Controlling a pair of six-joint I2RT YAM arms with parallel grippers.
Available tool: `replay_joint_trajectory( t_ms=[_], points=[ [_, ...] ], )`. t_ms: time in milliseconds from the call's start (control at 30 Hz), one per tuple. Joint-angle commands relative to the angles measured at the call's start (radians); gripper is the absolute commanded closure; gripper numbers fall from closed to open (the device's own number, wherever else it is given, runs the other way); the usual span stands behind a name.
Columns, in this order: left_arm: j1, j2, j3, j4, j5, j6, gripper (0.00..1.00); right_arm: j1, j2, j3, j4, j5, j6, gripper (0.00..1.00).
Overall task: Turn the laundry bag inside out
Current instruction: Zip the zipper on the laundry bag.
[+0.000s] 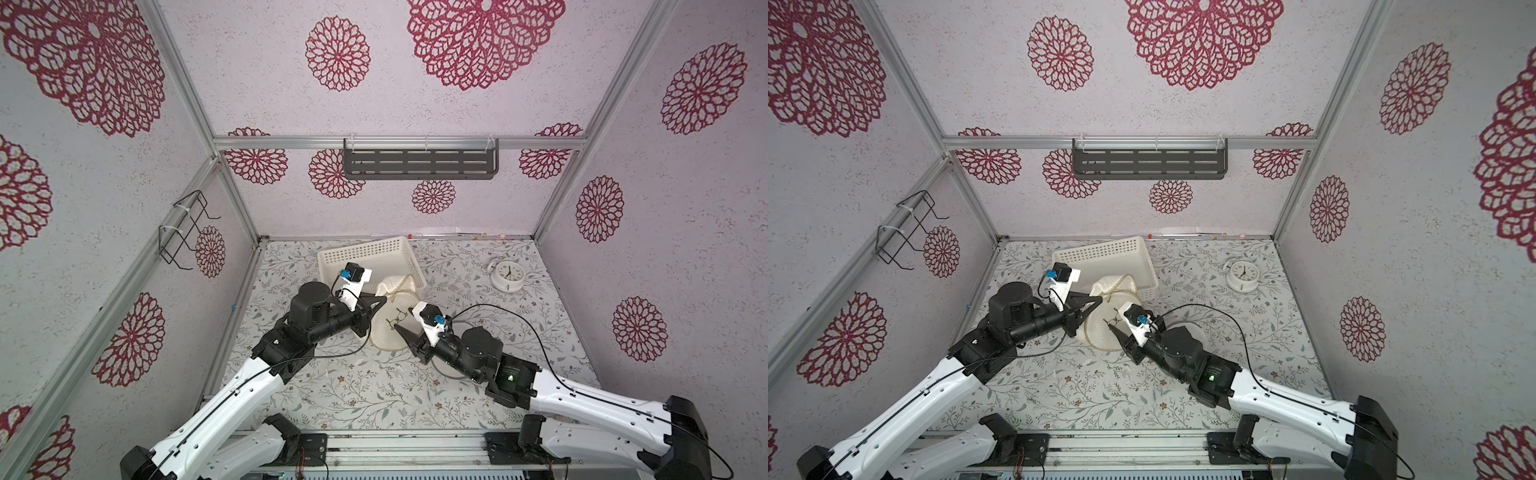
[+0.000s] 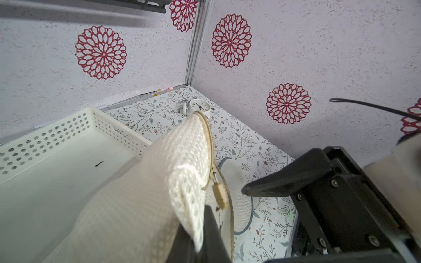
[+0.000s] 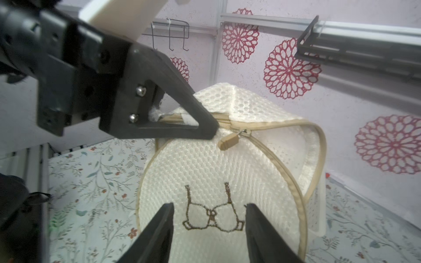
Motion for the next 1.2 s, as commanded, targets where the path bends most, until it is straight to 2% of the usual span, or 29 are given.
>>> replay_joint_trajectory(
  t_ms=[0,267,667,900,1167],
  points=[
    [-0.035,-0.01,0.034,-0.002,-0.081,-0.013,1.0,0.005,0.021,0.022,0.151,0.111,-0.082,0.49],
    [-0.066,0.007,0.048,0.006,-0.074,-0.003,1.0,0.014,0.089,0.052,0.238,0.125,-0.082,0.5],
    [-0.071,0.009,0.042,0.004,-0.069,0.008,1.0,0.013,0.107,0.071,0.3,0.175,-0.083,0.6],
    [-0.072,0.008,0.047,0.004,-0.062,0.01,1.0,0.013,0.117,0.071,0.306,0.201,-0.078,0.74],
    [-0.072,-0.003,0.047,-0.014,-0.061,0.034,1.0,0.012,0.111,0.069,0.306,0.23,-0.065,0.97]
  ],
)
